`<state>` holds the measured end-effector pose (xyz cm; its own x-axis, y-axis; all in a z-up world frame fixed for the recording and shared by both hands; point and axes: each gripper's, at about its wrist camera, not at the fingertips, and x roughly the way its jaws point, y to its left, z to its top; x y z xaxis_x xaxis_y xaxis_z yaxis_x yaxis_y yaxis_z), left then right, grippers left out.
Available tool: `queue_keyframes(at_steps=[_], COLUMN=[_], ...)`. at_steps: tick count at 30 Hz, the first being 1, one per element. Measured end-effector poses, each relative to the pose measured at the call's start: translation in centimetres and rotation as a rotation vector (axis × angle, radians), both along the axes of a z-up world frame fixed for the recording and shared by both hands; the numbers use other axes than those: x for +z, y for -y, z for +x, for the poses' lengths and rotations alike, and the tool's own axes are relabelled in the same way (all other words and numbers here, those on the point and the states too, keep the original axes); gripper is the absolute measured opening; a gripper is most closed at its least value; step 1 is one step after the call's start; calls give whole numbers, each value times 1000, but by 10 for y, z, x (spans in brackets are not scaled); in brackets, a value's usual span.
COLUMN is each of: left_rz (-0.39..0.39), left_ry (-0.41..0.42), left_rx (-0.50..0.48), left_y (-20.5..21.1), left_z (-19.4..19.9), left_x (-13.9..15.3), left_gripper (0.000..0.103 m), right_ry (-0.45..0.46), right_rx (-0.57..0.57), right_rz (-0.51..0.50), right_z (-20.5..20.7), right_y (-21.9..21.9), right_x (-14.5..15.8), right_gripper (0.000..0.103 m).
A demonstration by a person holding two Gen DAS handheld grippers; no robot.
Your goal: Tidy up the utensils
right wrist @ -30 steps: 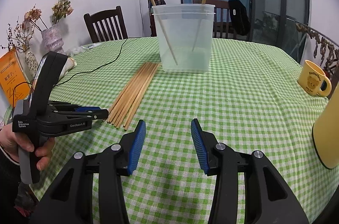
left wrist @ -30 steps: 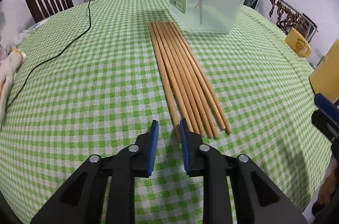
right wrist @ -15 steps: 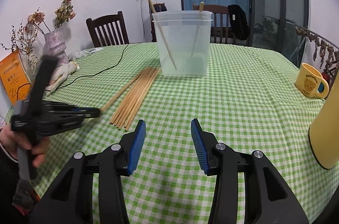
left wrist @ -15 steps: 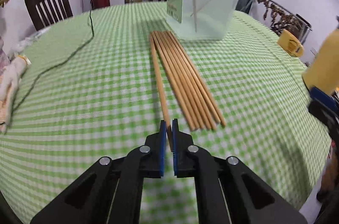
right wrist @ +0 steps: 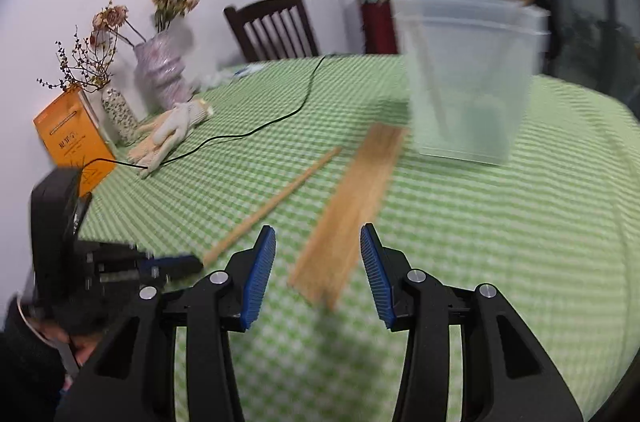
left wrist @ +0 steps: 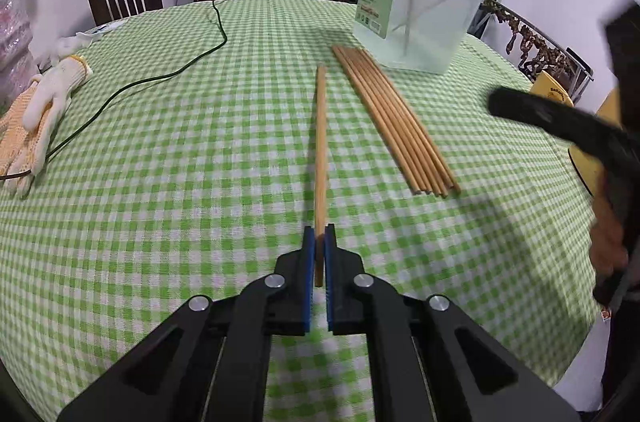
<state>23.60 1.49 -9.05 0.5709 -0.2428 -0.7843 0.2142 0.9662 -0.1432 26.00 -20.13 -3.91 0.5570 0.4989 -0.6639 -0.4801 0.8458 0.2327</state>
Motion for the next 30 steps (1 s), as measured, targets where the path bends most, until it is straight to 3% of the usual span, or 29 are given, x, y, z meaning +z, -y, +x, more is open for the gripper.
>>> queue_keyframes(at_steps=[8,14,26,28,30], left_rz=[-57,-83,-81,-85,-80], left_ry=[-7,-19,-40,-45,-40], left_rx=[-34,-20,-19,-17,-15], left_y=[-13,-25,-33,-35,-37], left_z=[3,4,11,12,12], left_x=[0,-2,-9,-10,-10], left_gripper=[2,2,2,2,2], right_ry=[-76,-164,-246,-239,-231], right_rx=[73,37,-2,19,10], right_rz=[-165,-247,-197,-222,-245], right_z=[84,130,153,149,148], right_y=[-79,-99,-112,-118,-118], right_x=[-2,-26,-45,-43,-46], right_gripper=[30,27,20,0,0])
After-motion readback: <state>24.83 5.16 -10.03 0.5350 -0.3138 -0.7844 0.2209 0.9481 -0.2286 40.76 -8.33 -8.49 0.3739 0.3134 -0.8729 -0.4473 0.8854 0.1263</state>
